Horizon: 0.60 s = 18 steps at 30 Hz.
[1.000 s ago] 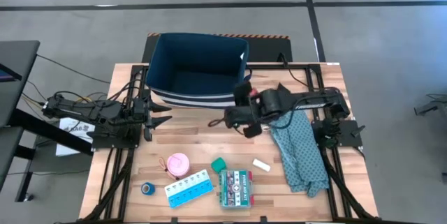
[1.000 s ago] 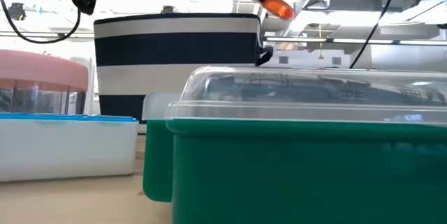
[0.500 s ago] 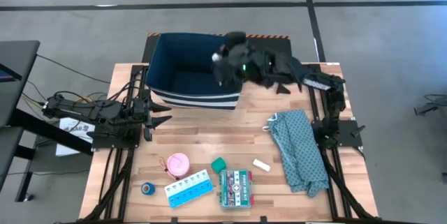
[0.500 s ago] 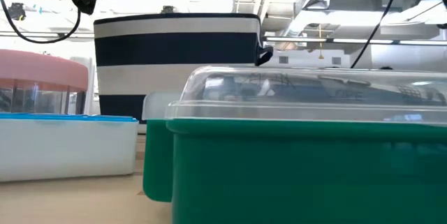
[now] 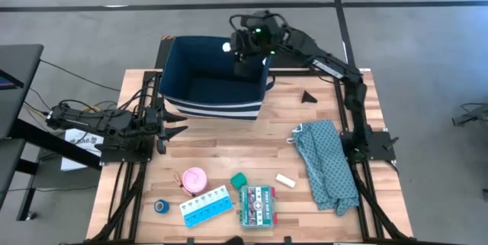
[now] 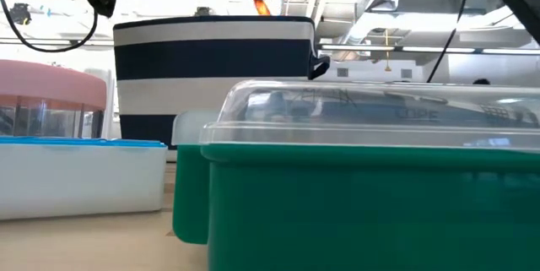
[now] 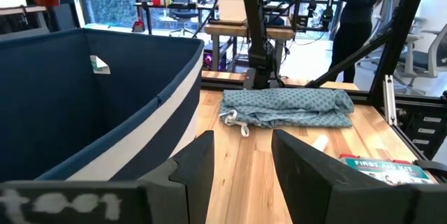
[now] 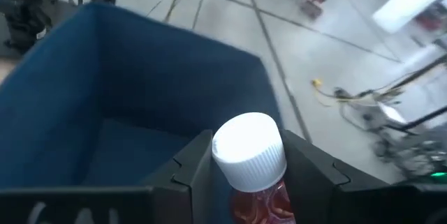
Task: Pick & place medical supplies in basket/bin
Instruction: Put the red pill bottle into the laundry organizer
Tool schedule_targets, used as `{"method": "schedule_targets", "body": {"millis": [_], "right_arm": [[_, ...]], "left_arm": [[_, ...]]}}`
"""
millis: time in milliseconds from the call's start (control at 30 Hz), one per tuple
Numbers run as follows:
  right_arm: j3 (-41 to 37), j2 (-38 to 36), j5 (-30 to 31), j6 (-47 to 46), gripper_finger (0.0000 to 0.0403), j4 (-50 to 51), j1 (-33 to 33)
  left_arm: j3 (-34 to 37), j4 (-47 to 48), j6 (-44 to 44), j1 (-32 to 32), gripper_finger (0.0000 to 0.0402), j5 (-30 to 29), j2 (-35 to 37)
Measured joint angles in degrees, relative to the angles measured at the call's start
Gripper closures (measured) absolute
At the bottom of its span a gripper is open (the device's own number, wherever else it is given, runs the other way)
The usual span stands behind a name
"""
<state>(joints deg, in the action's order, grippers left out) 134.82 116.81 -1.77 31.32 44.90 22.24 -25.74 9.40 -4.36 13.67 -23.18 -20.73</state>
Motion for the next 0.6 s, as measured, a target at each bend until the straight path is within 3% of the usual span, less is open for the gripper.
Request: {"method": "schedule_targets", "body": {"millis": [333,600], "right_arm": [[0.0,11.8,-1.3,-1.4,0.0271,3.3,1.2],[0.0,16.9,-1.5,-2.4,0.0270,12.0,2.0]], "left_arm": [[0.0,0.1,0.0,0.0,0.0266,0.0,0.0],[0.0,0.3,-1.5,0.0,0.0266,0.0,0.0]]}}
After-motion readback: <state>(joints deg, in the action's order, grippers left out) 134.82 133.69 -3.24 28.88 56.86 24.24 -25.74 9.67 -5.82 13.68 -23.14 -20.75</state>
